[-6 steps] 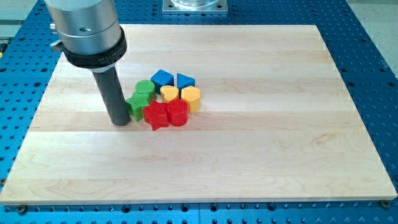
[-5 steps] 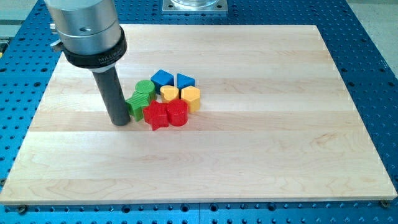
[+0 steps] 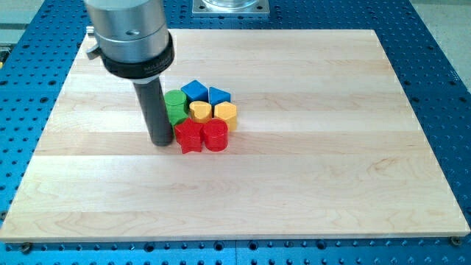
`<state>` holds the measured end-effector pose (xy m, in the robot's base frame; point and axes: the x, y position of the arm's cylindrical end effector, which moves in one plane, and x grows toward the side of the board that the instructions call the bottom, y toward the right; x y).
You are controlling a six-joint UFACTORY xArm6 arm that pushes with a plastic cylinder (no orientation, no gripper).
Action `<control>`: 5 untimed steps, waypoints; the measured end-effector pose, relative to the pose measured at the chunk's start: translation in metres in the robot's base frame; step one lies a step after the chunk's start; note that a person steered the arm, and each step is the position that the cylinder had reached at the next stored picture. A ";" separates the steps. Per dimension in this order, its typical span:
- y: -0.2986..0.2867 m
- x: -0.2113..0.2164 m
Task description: Separate green blocks and cube from the group of blocks
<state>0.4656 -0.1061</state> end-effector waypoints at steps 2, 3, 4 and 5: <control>0.052 -0.116; 0.008 -0.126; 0.049 -0.142; 0.059 -0.159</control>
